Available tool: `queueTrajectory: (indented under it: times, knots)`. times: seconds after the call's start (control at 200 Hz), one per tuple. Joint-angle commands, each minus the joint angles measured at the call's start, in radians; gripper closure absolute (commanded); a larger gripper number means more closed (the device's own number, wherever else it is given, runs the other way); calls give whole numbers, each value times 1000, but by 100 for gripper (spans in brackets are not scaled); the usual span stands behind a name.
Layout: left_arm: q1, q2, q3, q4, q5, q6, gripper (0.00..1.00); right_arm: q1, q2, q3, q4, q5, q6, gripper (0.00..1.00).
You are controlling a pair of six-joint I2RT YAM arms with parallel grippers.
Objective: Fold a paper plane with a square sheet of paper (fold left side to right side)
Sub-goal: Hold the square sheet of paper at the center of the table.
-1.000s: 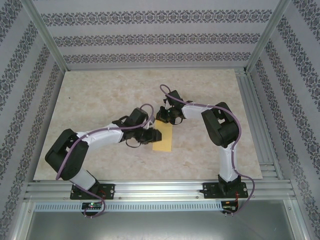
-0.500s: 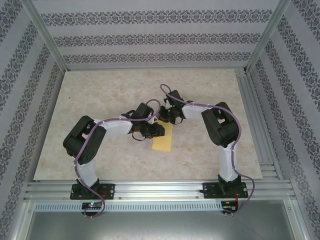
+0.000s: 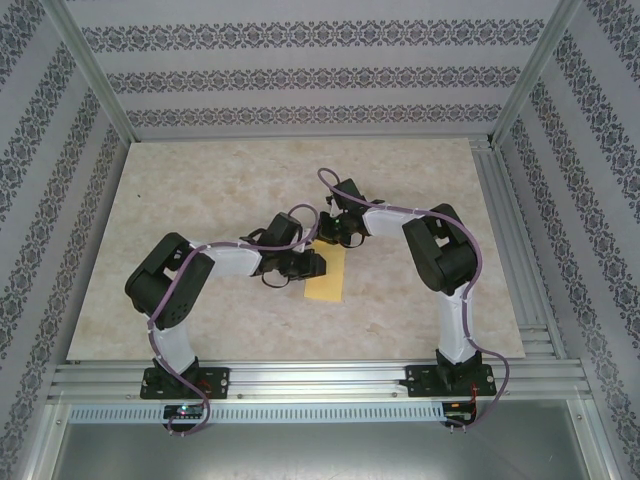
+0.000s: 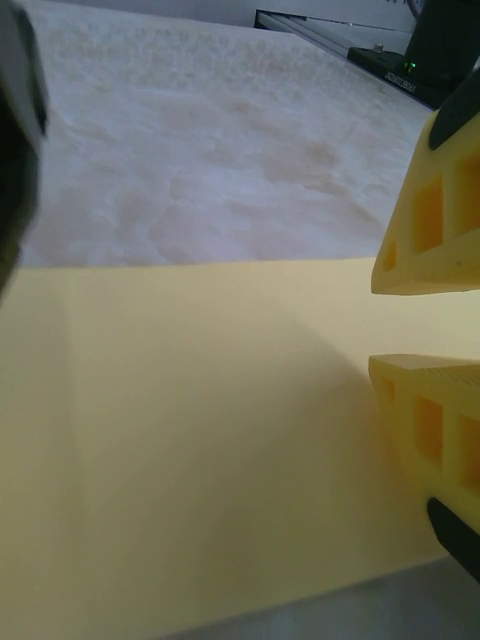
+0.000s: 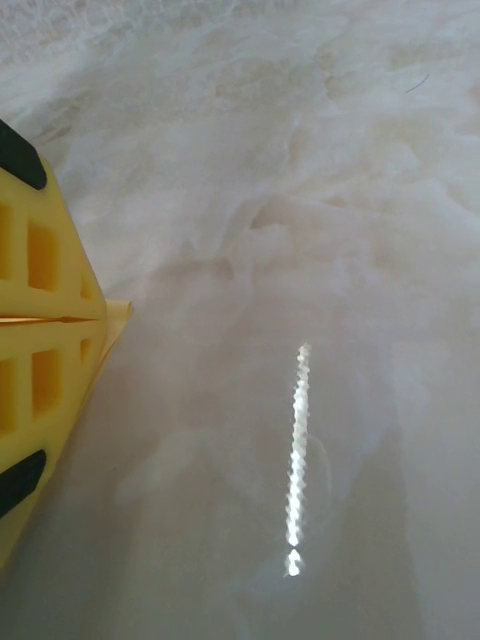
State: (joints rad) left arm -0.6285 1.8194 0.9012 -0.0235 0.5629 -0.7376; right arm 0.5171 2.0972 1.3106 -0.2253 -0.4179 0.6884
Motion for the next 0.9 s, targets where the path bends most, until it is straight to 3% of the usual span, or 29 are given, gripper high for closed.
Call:
queueTrajectory:
  times: [0.0,0.35,0.455,0.704,0.804,0.899]
  knots:
    - [-2,-8,-32,-92,-4,-16,77,6,36,9,-24,55,6,92]
    - [-4,13,-67,-30,6,-49,76,3,31,5,-10,49,10,92]
    - [-5,23,-83,-20,0,-57,77,-5,-14,11,-13,49,1,88]
    - [-6,27,-82,-27,-4,-58,76,-38,-248,-55,-49,88,-63,69]
    - [-7,27,-76,-34,-6,-55,76,-41,-360,-159,-66,87,-71,69]
    - [-8,25,-67,-45,-9,-51,76,-27,-474,-300,-59,73,-55,78]
